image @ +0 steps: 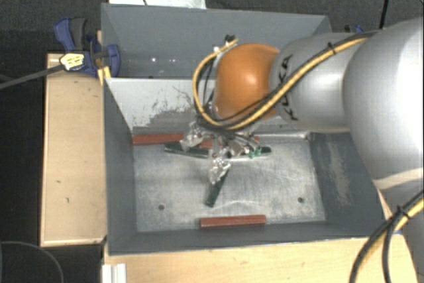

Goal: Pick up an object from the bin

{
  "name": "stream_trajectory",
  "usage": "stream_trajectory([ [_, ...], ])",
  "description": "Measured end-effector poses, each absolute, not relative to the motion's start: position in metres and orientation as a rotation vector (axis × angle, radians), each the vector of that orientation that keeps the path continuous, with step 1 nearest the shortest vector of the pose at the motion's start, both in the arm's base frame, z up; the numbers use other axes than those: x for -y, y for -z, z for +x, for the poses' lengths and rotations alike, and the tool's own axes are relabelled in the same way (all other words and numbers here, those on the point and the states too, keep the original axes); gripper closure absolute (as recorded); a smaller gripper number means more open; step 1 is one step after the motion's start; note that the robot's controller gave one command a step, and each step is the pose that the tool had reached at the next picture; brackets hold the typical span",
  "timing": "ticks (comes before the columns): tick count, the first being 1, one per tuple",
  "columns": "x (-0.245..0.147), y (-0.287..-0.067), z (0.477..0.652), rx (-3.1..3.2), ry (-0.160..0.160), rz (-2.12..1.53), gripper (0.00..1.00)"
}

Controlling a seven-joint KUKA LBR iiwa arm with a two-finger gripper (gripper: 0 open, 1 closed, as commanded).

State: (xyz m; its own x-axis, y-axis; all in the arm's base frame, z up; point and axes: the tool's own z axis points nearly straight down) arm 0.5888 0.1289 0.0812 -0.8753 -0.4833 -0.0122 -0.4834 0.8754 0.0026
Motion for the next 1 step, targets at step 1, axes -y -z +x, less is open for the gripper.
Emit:
stream_trajectory([
  [1,-0.0392,-0.0755,0.5854,-3.081,0.001,-0.599,1.00],
])
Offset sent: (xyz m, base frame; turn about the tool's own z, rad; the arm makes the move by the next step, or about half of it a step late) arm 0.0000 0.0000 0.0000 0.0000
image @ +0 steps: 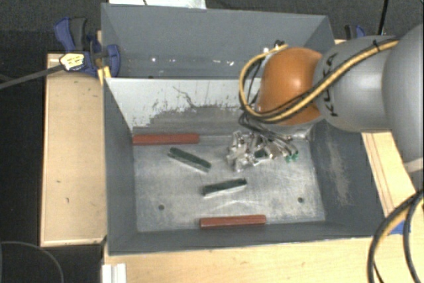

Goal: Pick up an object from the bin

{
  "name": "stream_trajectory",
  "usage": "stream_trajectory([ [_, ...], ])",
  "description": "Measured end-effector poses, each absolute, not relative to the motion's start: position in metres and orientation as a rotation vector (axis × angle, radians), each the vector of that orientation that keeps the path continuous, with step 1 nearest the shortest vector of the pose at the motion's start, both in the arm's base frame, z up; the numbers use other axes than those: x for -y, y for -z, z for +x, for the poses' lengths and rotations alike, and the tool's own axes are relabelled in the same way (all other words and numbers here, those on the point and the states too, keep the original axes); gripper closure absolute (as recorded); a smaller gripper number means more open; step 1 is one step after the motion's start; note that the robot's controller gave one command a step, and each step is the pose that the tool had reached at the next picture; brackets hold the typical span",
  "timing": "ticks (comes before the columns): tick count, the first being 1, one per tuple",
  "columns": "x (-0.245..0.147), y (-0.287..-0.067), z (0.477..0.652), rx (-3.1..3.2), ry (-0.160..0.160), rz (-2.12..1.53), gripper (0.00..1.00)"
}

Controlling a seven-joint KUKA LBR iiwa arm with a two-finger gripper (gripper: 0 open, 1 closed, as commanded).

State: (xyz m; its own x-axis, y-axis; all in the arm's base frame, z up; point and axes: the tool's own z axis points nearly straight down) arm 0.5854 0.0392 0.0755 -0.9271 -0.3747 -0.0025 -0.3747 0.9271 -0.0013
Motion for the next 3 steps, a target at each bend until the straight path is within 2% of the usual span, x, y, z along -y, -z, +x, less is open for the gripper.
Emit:
stream_trajectory([
  [1,-0.040,-0.074,0.585,-3.081,-0.001,-0.600,0.00],
  [2,-0.040,-0.074,0.585,-3.080,-0.001,-0.600,0.00],
  [3,0.039,-0.075,0.585,-3.045,0.001,-0.745,1.00],
])
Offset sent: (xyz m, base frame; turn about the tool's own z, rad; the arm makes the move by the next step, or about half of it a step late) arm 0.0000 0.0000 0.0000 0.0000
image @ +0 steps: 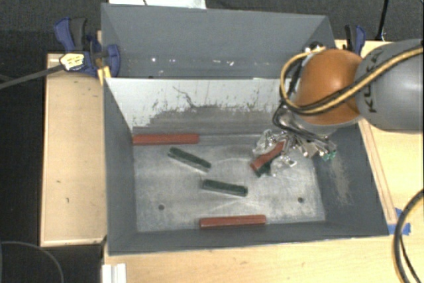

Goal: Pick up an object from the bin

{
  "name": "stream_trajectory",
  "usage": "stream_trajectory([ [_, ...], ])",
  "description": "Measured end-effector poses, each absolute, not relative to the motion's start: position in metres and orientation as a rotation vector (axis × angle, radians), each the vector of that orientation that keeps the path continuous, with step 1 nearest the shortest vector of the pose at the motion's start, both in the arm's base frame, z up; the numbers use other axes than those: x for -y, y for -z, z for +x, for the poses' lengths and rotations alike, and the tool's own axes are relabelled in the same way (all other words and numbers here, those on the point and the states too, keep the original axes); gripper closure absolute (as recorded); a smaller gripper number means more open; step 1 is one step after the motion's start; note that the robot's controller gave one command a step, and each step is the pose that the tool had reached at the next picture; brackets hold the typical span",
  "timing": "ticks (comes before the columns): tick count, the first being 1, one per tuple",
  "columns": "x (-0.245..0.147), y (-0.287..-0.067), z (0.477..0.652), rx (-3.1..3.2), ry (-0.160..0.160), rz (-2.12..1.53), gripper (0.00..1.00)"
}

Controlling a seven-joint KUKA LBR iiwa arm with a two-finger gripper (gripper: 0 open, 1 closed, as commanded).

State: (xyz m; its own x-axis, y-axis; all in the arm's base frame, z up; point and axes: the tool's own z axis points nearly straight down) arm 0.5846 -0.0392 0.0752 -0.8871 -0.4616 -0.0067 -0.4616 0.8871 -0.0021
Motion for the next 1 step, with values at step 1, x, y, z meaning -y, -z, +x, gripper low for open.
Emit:
stream_trajectory([
  [1,0.0392,-0.0752,0.5846,-3.045,0.001,-0.745,1.00],
])
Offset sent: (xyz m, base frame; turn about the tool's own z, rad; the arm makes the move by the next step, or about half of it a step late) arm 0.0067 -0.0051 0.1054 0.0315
